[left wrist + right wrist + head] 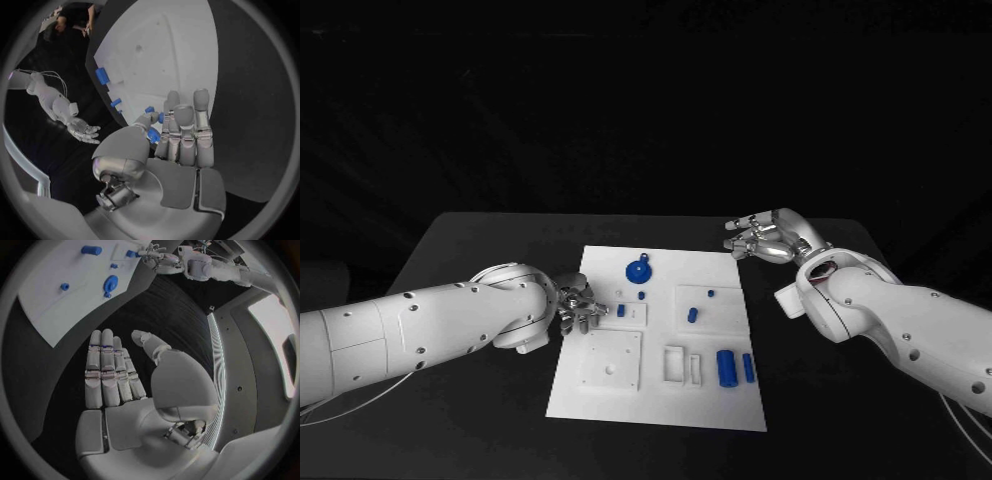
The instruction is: Assemble the parts on the task board
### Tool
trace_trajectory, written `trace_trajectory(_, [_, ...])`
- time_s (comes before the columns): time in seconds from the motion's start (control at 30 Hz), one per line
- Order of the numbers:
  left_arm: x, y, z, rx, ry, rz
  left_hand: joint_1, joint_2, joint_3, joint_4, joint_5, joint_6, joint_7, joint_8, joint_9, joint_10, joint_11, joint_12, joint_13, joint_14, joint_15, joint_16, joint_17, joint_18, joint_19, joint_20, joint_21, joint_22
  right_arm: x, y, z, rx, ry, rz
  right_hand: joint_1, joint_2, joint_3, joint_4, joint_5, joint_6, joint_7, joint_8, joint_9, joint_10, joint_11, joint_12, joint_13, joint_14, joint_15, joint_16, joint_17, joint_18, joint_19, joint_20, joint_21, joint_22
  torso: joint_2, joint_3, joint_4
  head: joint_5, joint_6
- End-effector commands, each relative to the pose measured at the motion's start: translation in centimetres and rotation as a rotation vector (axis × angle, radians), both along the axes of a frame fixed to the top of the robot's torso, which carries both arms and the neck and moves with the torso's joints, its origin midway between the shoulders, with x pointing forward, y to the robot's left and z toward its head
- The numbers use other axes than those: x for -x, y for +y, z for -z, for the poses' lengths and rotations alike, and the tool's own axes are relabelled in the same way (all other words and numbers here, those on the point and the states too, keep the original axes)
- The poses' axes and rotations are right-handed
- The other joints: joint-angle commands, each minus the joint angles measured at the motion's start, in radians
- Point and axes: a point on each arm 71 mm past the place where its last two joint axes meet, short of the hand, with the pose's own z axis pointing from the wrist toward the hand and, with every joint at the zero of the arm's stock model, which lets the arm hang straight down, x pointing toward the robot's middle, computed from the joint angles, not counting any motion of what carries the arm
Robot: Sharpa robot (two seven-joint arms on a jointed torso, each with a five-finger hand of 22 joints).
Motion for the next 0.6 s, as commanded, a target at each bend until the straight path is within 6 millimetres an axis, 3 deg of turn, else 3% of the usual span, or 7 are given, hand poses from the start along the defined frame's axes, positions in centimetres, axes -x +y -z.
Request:
trace_trajectory(0.03, [0.2,-0.2,0.1,0.04,0.049,0.027,-0.008,0.003,0.152,-0.164,0.006,0.001,-0.002,-0.006,0.008,-0.001,-0.003,0.003,0.001,-0.008,0.001,0.006,0.001,0.015,-0.006,0.0,0.004,0.02,0.0,0.1,0.0,0.002,0.002,-0.016,0.011,0.003,0.003,-0.004,-0.007,0.001,0.002,0.0,0.001,-0.002,0.001,-0.003,-0.001,-0.004,0.0,-0.003,-0.002,-0.02,-0.006,0.004,0.005,-0.002,0.0,0.0002,-0.0008,0.001,0.0])
trace_trajectory(0.33, [-0.4,0.1,-0.5,0.065,0.112,0.04,-0.026,0.001,0.172,-0.178,-0.001,0.007,-0.004,-0.012,0.038,0.001,-0.004,0.005,0.0,-0.011,0.0,0.014,0.004,0.015,-0.011,-0.002,0.015,0.021,0.0,0.1,0.0,0.002,0.002,-0.016,0.012,0.005,0.006,-0.009,-0.01,0.001,0.003,0.0,0.001,-0.001,0.001,-0.003,-0.001,-0.005,0.0,-0.003,-0.003,-0.02,-0.007,0.003,0.009,-0.001,0.0,0.0006,-0.0014,0.002,0.001])
trace_trajectory(0.37, [-0.5,0.1,-0.7,0.07,0.119,0.039,-0.003,-0.012,0.224,-0.187,-0.127,0.004,-0.008,-0.006,0.048,0.0,-0.009,0.005,0.001,-0.011,-0.006,0.016,0.005,0.017,-0.014,-0.005,0.016,0.022,0.0,0.1,0.0,0.002,0.002,-0.016,0.012,0.005,0.006,-0.009,-0.01,0.001,0.003,0.0,0.001,-0.001,0.001,-0.003,-0.001,-0.005,0.0,-0.003,-0.003,-0.02,-0.007,0.003,0.009,-0.001,0.0,0.0007,-0.0011,0.002,0.001])
trace_trajectory(0.4, [-0.7,0.1,-0.9,0.073,0.125,0.039,-0.052,-0.058,0.389,-0.179,-0.245,0.001,-0.005,0.009,0.078,0.004,-0.007,0.011,0.004,-0.013,-0.004,0.022,0.008,0.016,-0.016,-0.005,0.026,0.023,0.0,0.1,0.0,0.002,0.002,-0.016,0.012,0.005,0.006,-0.009,-0.01,0.001,0.003,0.0,0.001,-0.001,0.001,-0.003,-0.001,-0.005,0.0,-0.003,-0.003,-0.02,-0.007,0.003,0.009,-0.001,0.0,0.0009,-0.0012,0.002,0.001])
trace_trajectory(0.43, [-0.8,0.1,-1.1,0.073,0.131,0.039,0.021,-0.088,0.515,-0.19,-0.677,0.0,-0.02,0.013,0.088,0.008,-0.02,0.004,0.002,-0.012,-0.02,0.023,0.012,0.017,-0.018,-0.019,0.033,0.023,0.0,0.1,0.0,0.001,0.003,-0.017,0.012,0.005,0.006,-0.009,-0.011,0.001,0.003,0.0,0.001,-0.001,0.001,-0.003,-0.001,-0.005,0.0,-0.003,-0.003,-0.02,-0.008,0.003,0.009,-0.001,0.001,0.0009,-0.0011,0.003,0.001])
trace_trajectory(0.47, [-1.0,0.2,-1.3,0.073,0.135,0.039,-0.044,-0.112,0.659,-0.186,-0.714,0.016,-0.004,0.014,0.095,0.019,-0.007,0.01,0.005,-0.008,0.005,0.024,0.013,0.005,-0.019,-0.003,0.039,0.022,0.0,0.1,0.0,0.001,0.003,-0.017,0.014,0.006,0.007,-0.011,-0.012,0.003,0.003,0.0,0.001,-0.001,0.001,-0.003,-0.001,-0.005,0.0,-0.003,-0.003,-0.02,-0.008,0.003,0.009,-0.001,0.001,0.0009,-0.0011,0.003,0.001])
trace_trajectory(0.6, [-1.8,0.2,-2.2,0.064,0.163,0.042,-0.072,-0.121,0.687,-0.183,-0.72,0.019,-0.015,0.021,0.134,0.025,-0.016,0.022,0.012,-0.007,-0.01,0.029,0.018,0.013,-0.018,-0.013,0.054,0.021,0.0,0.2,0.0,0.001,0.003,-0.018,0.014,0.006,0.008,-0.013,-0.014,0.002,0.003,0.0,0.001,-0.001,0.001,-0.003,-0.001,-0.005,0.0,-0.004,-0.004,-0.021,-0.009,0.003,0.01,-0.001,0.0,0.0013,-0.0024,0.004,0.002])
